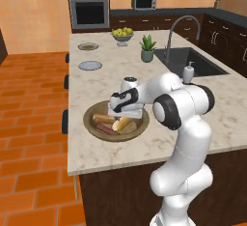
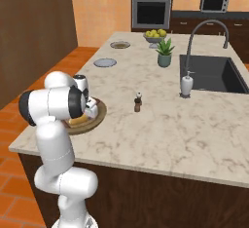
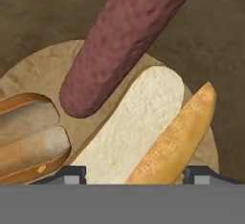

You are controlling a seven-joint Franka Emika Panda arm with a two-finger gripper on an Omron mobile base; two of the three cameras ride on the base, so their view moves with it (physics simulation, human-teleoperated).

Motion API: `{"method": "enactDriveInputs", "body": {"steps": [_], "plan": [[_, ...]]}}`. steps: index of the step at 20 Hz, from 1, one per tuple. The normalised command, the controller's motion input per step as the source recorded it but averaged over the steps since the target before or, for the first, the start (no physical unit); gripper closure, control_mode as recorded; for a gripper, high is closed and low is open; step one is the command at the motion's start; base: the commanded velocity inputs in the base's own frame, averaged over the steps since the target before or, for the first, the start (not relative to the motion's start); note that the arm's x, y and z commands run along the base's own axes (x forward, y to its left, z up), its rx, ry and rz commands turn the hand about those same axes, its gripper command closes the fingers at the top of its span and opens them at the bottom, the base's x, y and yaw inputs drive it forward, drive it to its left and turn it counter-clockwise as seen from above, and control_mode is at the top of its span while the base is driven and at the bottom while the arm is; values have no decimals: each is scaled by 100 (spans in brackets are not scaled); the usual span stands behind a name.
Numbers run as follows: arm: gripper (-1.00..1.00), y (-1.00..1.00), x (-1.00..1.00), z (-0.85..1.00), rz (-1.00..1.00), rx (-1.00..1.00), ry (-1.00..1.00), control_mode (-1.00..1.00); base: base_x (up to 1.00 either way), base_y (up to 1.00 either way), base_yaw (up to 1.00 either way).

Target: Place one bun and one sausage from the bowl on each plate.

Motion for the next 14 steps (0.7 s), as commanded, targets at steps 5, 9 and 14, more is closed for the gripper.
{"method": "enactDriveInputs", "body": {"steps": [5,9,14], "plan": [[100,2,-7,17,2,0,2,-100,0,0,0],[100,0,-27,53,8,0,-6,-100,0,0,0],[100,-29,-66,56,6,6,-7,-100,0,0,0]]}}
